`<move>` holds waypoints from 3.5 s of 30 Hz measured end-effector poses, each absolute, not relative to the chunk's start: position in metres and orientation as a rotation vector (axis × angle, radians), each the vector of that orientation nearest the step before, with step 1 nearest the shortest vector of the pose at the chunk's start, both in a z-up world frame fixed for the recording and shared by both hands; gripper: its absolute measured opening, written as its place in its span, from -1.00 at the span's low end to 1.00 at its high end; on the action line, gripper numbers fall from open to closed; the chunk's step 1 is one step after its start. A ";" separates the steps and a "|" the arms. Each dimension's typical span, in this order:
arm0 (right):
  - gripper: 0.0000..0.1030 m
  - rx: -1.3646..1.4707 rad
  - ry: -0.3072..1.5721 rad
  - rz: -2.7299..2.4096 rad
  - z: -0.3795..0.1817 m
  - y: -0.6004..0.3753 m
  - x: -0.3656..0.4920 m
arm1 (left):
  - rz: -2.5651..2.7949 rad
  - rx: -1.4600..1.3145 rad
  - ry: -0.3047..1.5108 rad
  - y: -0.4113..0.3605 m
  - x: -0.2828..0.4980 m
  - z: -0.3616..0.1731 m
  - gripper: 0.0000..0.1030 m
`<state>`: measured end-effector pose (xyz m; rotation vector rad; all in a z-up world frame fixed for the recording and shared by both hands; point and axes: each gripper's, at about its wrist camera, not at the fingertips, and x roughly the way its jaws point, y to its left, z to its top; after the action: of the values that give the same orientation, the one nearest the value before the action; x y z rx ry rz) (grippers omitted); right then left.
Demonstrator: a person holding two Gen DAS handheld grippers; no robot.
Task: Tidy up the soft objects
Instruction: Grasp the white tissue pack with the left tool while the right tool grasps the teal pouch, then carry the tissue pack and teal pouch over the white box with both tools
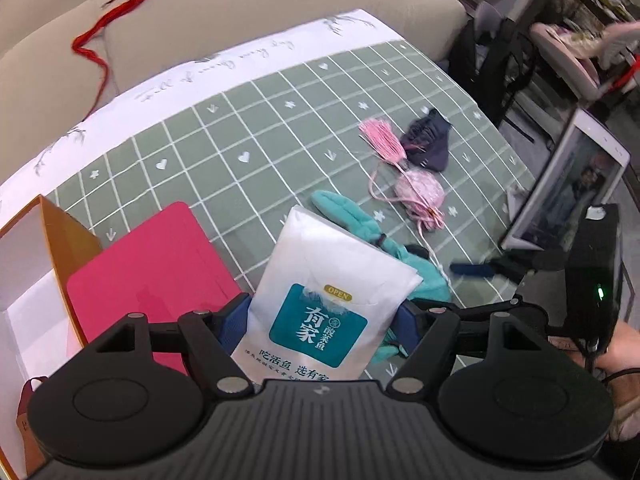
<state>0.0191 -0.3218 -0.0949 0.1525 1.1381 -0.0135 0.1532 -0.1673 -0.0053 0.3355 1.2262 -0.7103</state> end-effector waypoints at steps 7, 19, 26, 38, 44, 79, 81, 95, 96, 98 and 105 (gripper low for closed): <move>0.40 -0.152 1.051 0.262 -0.079 -0.296 0.017 | -0.801 0.379 1.188 -0.170 0.142 0.005 0.63; 0.38 -0.314 1.224 0.491 -0.101 -0.285 0.037 | -0.820 0.361 1.199 -0.159 0.138 0.010 0.63; 0.15 -0.294 1.249 0.528 -0.110 -0.283 0.043 | -0.809 0.355 1.214 -0.153 0.138 0.007 0.63; -0.43 -0.170 1.258 0.509 -0.105 -0.286 0.036 | -0.827 0.353 1.210 -0.151 0.136 0.011 0.63; -0.49 -0.084 1.274 0.437 -0.102 -0.293 0.034 | -0.818 0.336 1.213 -0.144 0.136 0.012 0.63; -1.00 -0.044 1.253 0.163 -0.020 -0.288 0.048 | -0.755 0.219 1.237 -0.083 0.126 0.026 0.64; -1.00 -0.042 1.237 0.167 -0.003 -0.283 0.054 | -0.742 0.221 1.234 -0.078 0.128 0.034 0.63; -1.00 -0.076 1.005 0.265 0.144 -0.212 0.143 | -0.550 0.125 1.173 -0.015 0.176 0.121 0.63; -1.00 -0.080 0.990 0.267 0.152 -0.205 0.155 | -0.541 0.119 1.166 -0.010 0.181 0.126 0.63; -1.00 -0.080 0.974 0.284 0.164 -0.192 0.176 | -0.518 0.104 1.144 0.002 0.192 0.135 0.63; -1.00 -0.071 0.953 0.371 0.174 -0.131 0.236 | -0.429 0.014 1.131 0.056 0.237 0.135 0.63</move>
<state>0.2359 -0.1310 0.1740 -0.0714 0.9529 0.3709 0.2371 0.0561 0.1346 0.0144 1.1308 -0.4292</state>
